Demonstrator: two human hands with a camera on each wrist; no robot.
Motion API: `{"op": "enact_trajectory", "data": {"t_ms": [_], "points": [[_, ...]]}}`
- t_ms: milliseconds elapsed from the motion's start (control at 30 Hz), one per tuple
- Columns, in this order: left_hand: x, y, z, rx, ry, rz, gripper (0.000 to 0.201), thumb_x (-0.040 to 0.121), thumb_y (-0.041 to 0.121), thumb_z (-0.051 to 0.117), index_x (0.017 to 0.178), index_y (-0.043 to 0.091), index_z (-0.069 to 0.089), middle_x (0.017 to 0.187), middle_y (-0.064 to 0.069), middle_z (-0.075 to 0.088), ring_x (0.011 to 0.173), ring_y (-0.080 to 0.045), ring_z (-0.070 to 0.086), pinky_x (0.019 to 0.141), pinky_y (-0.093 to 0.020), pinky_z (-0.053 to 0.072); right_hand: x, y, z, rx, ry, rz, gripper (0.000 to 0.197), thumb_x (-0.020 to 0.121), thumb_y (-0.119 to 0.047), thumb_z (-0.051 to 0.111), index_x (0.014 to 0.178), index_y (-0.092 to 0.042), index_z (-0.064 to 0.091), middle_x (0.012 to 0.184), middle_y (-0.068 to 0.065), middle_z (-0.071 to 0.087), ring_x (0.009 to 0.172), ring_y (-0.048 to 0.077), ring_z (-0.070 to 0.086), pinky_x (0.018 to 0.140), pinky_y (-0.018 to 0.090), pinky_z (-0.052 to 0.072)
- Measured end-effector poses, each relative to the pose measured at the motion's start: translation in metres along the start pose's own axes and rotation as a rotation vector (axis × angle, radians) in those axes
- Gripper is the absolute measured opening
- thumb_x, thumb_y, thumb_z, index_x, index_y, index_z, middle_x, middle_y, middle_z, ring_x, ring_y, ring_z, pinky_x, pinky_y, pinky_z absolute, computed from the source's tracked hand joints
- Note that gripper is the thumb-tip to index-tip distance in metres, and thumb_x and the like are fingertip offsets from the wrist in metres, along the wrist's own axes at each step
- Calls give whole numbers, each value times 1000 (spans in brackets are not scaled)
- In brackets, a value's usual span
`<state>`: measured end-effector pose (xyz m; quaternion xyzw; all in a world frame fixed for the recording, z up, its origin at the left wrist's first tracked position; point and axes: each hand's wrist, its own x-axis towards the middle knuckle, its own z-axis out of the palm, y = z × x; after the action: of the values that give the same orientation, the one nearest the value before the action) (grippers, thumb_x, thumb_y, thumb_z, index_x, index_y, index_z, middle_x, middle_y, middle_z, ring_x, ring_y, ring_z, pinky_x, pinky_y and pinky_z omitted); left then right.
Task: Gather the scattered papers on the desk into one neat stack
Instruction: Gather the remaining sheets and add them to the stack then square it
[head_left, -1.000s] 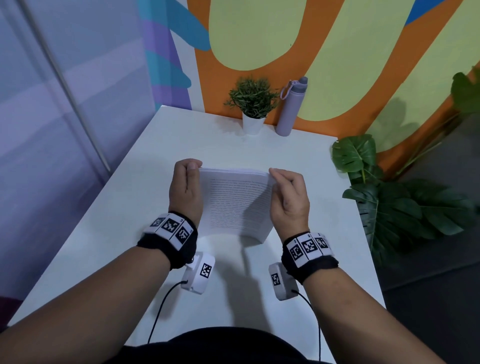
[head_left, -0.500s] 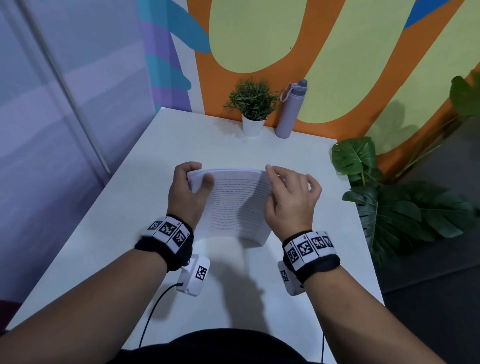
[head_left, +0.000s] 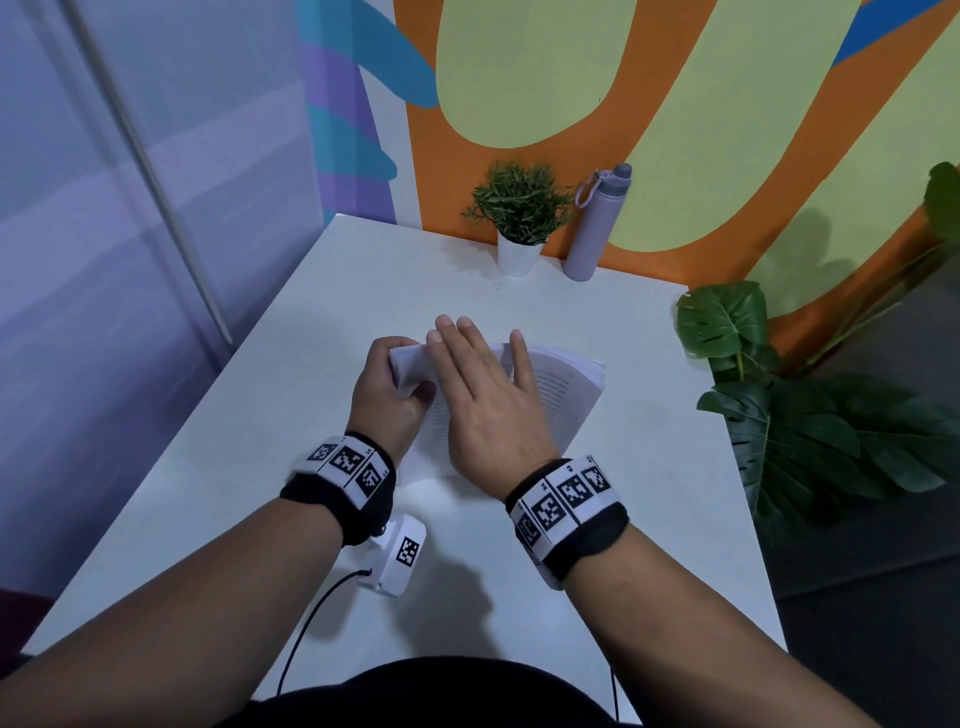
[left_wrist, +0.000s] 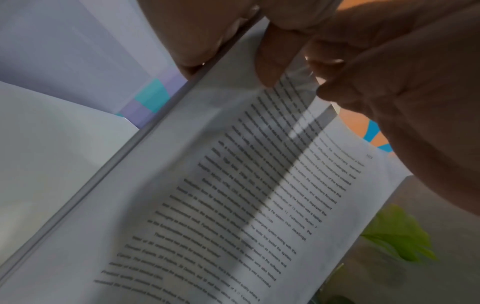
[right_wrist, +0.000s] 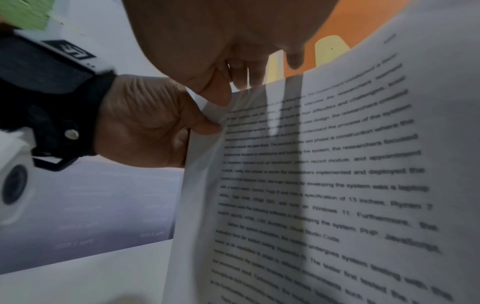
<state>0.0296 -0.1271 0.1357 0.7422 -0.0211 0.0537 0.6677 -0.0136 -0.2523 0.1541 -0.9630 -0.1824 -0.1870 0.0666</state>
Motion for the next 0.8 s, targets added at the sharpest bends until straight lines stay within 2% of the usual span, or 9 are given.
{"op": "enact_trajectory", "data": {"t_ms": [100,200,333,433,533,600,633,700,800], "points": [[0,0,0,-23,6,-32,36,79,6,69,90,34,48,90,5,64,83,-14,62,81,-35,53,3,-2,1,15,19,-23,60,84,-10,36,144,-7,39,152,9,39,143,24,33,115,61,17],[1,4,2,-8,11,-23,27,82,11,67,99,21,50,89,8,63,82,-10,62,79,-27,51,5,-3,4,13,37,-42,60,84,-10,35,144,-9,38,153,7,38,143,23,33,116,59,14],[3,3,3,11,36,-23,22,82,3,61,95,18,51,85,8,60,77,-9,58,75,-26,48,2,7,7,-36,98,22,61,83,-9,34,144,-8,39,147,8,46,137,24,42,114,56,12],[5,0,2,49,27,-42,23,83,3,58,93,22,50,84,9,57,77,-13,55,71,-28,47,-7,28,8,-181,232,152,58,79,-8,43,137,-9,49,131,6,60,121,24,52,110,63,17],[5,0,1,53,11,-29,20,86,2,55,94,19,49,82,10,54,74,-10,51,66,-24,43,-20,57,5,-228,365,300,50,77,-7,51,125,-18,60,101,1,65,99,23,48,109,65,18],[6,0,1,47,5,-24,20,86,2,56,94,19,49,81,10,54,73,-8,51,67,-25,42,-29,75,5,-12,435,350,40,82,-8,49,119,-16,64,90,3,58,91,17,48,106,52,34],[7,-1,0,44,3,-21,21,85,3,57,94,20,49,82,10,54,74,-9,52,68,-26,43,-32,80,5,208,481,369,37,86,-7,45,117,-13,64,90,4,54,89,9,49,99,36,42],[8,-3,0,11,15,1,25,82,9,63,92,27,50,85,10,56,77,-12,54,71,-28,47,-36,83,6,570,542,446,34,92,-6,41,119,-14,60,99,2,49,93,-7,48,89,15,40],[7,1,3,-57,62,38,20,78,30,64,87,38,48,88,13,56,81,-9,55,71,-19,48,-38,75,9,792,548,485,39,95,-8,42,130,-23,46,118,7,50,113,2,49,98,16,37]]}}
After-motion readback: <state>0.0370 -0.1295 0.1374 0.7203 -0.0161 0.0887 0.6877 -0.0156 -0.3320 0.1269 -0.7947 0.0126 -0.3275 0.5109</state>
